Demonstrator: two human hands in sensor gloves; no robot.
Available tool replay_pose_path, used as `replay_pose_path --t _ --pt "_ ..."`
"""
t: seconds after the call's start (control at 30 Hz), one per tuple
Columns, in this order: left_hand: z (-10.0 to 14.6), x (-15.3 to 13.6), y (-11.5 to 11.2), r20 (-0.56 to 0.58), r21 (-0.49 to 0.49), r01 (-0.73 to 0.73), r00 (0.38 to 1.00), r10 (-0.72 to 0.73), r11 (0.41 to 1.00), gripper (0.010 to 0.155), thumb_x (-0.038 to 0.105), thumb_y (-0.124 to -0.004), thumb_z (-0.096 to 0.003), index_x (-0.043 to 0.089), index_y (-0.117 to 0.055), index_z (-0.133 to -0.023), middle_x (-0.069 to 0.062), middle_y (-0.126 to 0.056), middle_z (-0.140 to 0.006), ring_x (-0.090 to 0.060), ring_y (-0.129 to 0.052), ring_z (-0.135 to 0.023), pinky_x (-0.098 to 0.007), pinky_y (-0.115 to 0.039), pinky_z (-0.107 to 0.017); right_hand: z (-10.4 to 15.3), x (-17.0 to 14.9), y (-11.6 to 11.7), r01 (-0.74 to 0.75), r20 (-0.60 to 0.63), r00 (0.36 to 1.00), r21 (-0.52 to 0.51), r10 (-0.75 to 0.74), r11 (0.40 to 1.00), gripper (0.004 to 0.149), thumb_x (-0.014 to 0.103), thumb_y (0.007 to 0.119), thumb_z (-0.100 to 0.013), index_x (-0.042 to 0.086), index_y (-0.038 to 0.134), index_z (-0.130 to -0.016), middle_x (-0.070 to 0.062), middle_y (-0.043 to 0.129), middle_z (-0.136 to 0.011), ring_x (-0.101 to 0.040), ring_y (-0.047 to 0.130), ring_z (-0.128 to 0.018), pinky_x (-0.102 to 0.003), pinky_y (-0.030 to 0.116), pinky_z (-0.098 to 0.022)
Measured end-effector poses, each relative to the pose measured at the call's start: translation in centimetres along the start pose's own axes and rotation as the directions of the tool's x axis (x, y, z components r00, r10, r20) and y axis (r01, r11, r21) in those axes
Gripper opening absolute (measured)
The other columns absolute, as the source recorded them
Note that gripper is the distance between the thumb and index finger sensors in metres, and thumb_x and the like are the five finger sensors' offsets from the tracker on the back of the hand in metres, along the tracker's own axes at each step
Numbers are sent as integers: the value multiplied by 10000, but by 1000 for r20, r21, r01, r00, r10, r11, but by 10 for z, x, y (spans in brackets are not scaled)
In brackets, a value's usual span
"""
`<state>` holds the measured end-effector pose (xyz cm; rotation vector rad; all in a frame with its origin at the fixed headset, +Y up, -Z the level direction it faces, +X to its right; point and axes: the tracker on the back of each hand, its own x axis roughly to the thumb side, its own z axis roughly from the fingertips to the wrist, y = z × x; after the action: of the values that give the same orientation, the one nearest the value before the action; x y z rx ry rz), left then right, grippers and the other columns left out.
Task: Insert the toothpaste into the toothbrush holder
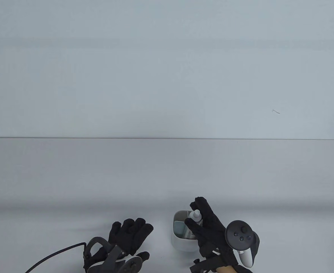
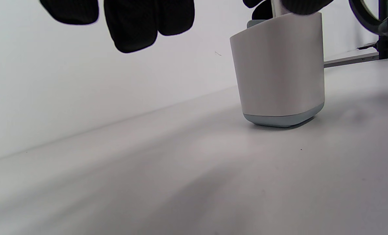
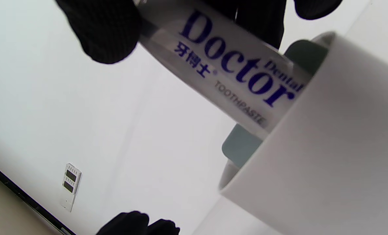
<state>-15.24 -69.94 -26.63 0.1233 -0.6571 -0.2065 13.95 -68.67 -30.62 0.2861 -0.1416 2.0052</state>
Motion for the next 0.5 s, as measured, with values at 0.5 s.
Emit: replay_pose_path --t 0.5 --pt "18 -35 23 -191 136 115 978 -87 984 790 566 -542 -565 138 -189 -1127 -200 -526 -1210 -509 -687 -1039 -695 -595 -674 31 13 -73 -659 -6 744 -171 668 732 703 524 692 -579 222 414 -1150 -150 512 -1222 -516 587 -1083 -700 420 -695"
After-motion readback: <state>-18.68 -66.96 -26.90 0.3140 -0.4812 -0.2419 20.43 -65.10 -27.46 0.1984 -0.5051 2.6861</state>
